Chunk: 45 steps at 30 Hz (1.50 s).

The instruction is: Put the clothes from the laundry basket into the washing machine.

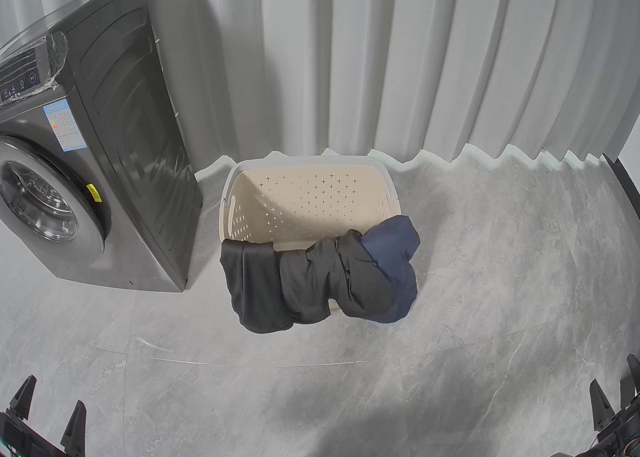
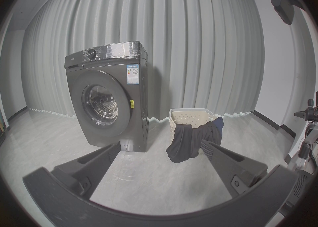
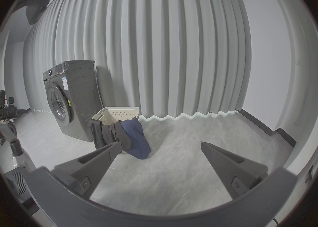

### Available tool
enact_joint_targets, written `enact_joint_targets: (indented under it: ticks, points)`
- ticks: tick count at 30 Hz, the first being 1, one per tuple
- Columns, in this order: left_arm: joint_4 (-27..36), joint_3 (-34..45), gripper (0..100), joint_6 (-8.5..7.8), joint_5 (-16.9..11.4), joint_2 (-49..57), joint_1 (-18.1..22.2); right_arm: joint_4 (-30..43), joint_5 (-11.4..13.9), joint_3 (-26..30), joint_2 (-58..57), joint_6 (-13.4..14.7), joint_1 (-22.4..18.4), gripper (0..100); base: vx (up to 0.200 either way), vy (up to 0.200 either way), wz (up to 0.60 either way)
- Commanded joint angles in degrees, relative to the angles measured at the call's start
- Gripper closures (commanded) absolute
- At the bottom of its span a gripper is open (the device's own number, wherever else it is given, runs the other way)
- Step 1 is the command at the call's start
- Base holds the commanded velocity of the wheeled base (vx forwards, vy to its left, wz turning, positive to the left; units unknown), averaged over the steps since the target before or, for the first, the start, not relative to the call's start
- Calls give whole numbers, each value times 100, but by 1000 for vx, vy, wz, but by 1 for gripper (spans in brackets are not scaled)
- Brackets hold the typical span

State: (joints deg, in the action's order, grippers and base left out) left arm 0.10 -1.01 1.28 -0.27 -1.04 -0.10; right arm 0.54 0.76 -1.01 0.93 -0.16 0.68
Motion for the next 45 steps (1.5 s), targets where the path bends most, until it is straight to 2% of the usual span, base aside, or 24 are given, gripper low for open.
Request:
enact_joint_targets:
  ticks: [1,45]
  points:
    - [-1,84,0,4,0,104,1,-1,4,84,-93,-2,2,0,200,0,0]
    - [-1,84,0,21,9,104,1,-1,4,84,-93,-2,2,0,200,0,0]
